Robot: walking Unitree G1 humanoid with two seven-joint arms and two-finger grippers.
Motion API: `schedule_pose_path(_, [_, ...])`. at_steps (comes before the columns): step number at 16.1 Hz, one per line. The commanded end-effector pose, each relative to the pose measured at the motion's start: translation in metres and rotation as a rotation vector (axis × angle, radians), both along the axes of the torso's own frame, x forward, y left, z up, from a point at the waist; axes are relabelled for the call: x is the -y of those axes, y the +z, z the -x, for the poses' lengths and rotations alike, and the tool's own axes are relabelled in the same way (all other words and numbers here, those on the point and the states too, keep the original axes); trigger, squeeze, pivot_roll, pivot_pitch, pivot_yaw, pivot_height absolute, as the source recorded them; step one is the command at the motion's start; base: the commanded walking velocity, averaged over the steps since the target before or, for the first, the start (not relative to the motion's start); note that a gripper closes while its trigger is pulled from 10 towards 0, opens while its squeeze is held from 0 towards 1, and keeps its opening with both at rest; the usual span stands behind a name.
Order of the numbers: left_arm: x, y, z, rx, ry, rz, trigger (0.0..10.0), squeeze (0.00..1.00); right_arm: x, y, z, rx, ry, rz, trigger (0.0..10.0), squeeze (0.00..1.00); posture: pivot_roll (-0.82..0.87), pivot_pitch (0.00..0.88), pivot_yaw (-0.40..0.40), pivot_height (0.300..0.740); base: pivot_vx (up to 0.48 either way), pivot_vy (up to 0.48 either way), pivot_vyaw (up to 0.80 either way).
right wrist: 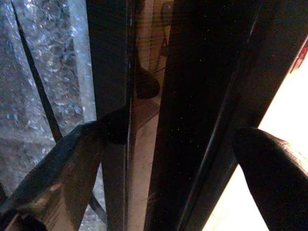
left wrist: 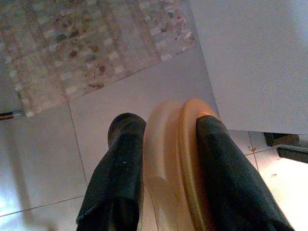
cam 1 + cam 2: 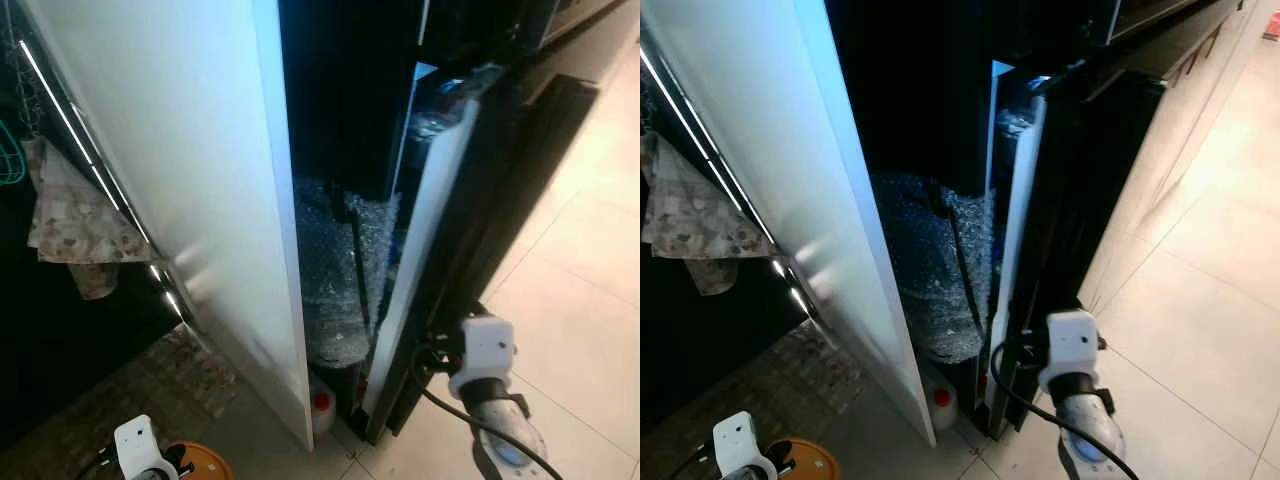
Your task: Restocking fridge
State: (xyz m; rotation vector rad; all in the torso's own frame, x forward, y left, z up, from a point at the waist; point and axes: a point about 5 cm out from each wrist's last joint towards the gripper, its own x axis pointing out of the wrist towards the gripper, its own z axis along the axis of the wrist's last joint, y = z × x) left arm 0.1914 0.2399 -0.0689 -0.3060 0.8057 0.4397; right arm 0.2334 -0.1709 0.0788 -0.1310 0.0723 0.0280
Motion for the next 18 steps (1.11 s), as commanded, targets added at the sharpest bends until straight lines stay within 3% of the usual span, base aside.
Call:
schedule_pose_path(1, [0.000,-0.002,0.003,-0.016,-0.013,-0.017,10.0,0.00,0.032,-0.003,0.006,-0.018,-0.163,0.020,10.0,0.00,-0.13,0.000,0.041,0.740,0.000,0.000,0.00])
schedule_pose_path(2, [0.000,-0.001,0.003,-0.016,-0.014,-0.017,10.0,0.00,0.035,-0.004,0.008,-0.019,-0.179,0.015,10.0,0.00,-0.13,0.000,0.041,0.740,0.000,0.000,0.00])
schedule_pose_path(3, [0.000,-0.001,0.003,-0.017,-0.018,-0.020,10.0,0.00,0.050,-0.008,0.015,-0.027,-0.254,0.037,10.0,0.00,-0.13,0.000,0.042,0.740,0.000,0.000,0.00])
schedule_pose_path(5, [0.000,-0.001,0.003,-0.018,-0.020,-0.023,10.0,0.00,0.058,-0.011,0.020,-0.030,-0.306,0.038,10.0,0.00,-0.13,0.000,0.042,0.740,0.000,0.000,0.00])
schedule_pose_path(8, [-0.001,-0.002,0.004,-0.019,-0.026,-0.028,10.0,0.00,0.079,-0.026,0.040,-0.060,-0.469,0.015,10.0,0.00,-0.13,0.000,0.042,0.740,0.000,0.000,0.00])
schedule_pose_path(13, [-0.004,-0.001,0.005,-0.021,-0.023,-0.033,10.0,0.00,0.098,-0.046,0.061,-0.119,-0.624,-0.028,10.0,0.00,-0.13,0.000,0.043,0.740,0.000,0.000,0.00])
schedule_pose_path(18, [-0.003,-0.002,0.006,-0.025,-0.023,-0.033,10.0,0.00,0.112,-0.051,0.076,-0.122,-0.773,0.028,10.0,0.00,-0.13,0.000,0.046,0.740,0.000,0.000,0.00])
